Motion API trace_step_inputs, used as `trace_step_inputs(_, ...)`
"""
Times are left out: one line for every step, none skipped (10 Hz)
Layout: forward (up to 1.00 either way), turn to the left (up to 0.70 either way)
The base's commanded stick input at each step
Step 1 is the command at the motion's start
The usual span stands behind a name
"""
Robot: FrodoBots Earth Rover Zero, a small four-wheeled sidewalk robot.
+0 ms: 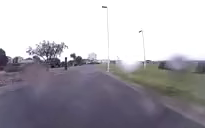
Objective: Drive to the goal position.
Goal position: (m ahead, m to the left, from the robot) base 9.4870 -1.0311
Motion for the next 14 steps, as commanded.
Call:
trace_step_inputs(1.0, 0.0)
trace_step_inputs(1.0, 0.0)
trace_step_inputs(1.0, 0.0)
trace_step_inputs(1.0, 0.0)
trace_step_inputs(1.0, 0.0)
trace_step_inputs(1.0, 0.0)
trace_step_inputs(1.0, 0.0)
trace_step_inputs(1.0, 0.0)
trace_step_inputs(1.0, 0.0)
trace_step_inputs(1.0, 0.0)
trace_step_inputs(1.0, 0.0)
trace_step_inputs(1.0, 0.0)
trace_step_inputs(1.0, 0.0)
trace_step_inputs(1.0, 0.0)
